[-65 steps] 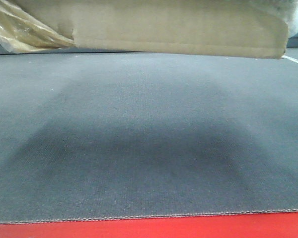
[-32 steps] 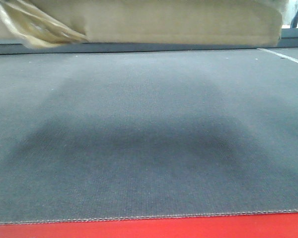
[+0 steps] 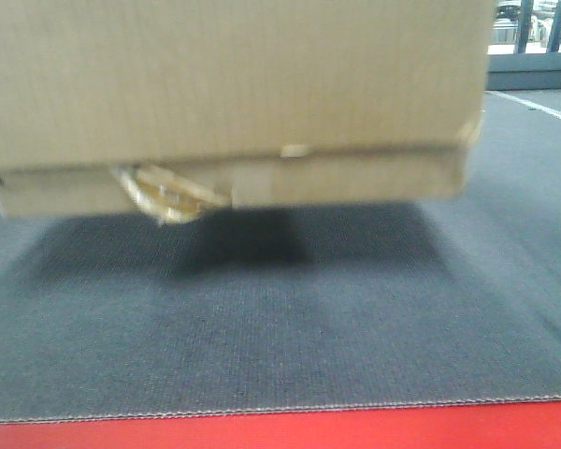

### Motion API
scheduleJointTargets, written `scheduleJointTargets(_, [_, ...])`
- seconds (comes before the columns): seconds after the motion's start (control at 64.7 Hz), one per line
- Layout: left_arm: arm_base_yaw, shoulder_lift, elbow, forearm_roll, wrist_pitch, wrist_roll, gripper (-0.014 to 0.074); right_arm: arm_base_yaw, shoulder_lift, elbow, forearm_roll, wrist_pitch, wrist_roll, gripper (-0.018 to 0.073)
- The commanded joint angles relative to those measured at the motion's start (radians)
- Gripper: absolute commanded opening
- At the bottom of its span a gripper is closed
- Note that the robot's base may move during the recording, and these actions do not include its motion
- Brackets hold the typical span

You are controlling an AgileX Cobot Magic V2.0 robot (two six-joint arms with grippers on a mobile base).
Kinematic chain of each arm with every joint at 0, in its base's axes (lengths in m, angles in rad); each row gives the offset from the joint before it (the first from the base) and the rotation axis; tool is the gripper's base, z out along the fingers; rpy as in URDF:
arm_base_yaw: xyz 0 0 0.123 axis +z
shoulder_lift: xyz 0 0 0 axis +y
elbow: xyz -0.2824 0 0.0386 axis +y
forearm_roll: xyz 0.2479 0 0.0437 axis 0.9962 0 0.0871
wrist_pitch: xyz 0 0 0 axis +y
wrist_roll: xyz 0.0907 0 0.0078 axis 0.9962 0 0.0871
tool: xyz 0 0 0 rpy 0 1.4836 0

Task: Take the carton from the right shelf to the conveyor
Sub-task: 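Lower the carton onto the belt with both grippers, then open both grippers and withdraw them from the carton walls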

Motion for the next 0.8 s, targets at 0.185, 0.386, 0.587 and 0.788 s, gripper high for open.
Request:
scheduleJointTargets(0.185, [0.017,0.054,-0.002,-0.015,-0.061,0.005,0.0225,-0.009,0.071,-0.008,-0.001,-0.08,0.003,0.0277])
scheduleJointTargets(0.386, [0.019,0.041,-0.006,-0.015,-0.062,0.005,0.0597,-0.009,0.046,-0.01,-0.001,-0.063,0.003,0.0568])
scheduleJointTargets(0.587, [0.021,-0.055,-0.006,0.014,-0.05,0.007,0.0482,-0.009,-0.042,-0.01,-0.001,-0.023,0.003,0.0489])
scheduleJointTargets(0.788, [0.038,-0.234,0.076,0.032,-0.014,0.088,0.0403,-0.02,-0.141,0.001,-0.063,0.135,0.003,0.0131])
